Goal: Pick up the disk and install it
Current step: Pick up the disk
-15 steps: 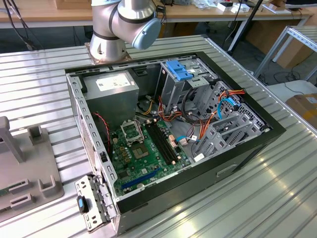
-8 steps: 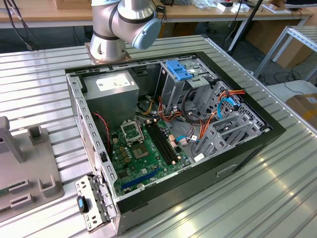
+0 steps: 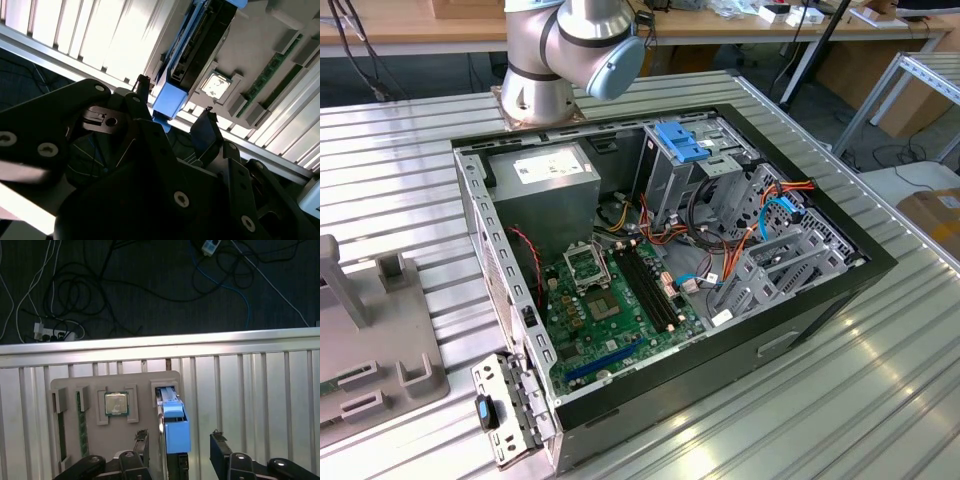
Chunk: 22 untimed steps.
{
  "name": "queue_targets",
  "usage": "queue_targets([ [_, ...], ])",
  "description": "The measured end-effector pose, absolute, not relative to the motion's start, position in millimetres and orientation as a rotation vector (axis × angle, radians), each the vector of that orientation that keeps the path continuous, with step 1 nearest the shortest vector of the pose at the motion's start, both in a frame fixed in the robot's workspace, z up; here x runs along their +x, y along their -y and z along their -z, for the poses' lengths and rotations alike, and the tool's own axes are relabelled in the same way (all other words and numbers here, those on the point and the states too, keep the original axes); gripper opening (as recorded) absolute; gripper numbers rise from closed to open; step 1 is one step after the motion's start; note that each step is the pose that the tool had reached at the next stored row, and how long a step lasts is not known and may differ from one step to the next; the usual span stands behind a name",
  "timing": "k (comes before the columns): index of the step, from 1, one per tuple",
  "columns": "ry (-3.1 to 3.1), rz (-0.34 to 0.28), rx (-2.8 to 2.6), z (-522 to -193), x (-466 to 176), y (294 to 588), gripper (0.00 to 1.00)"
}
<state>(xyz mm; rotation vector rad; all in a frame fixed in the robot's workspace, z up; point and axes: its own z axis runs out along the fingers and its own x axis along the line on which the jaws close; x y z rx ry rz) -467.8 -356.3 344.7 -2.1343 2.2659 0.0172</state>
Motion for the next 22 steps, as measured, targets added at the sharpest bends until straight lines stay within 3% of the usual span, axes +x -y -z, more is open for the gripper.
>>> queue_targets([
  [22,-2.173,-0.039,-2.214,-316,-473,357,0.60],
])
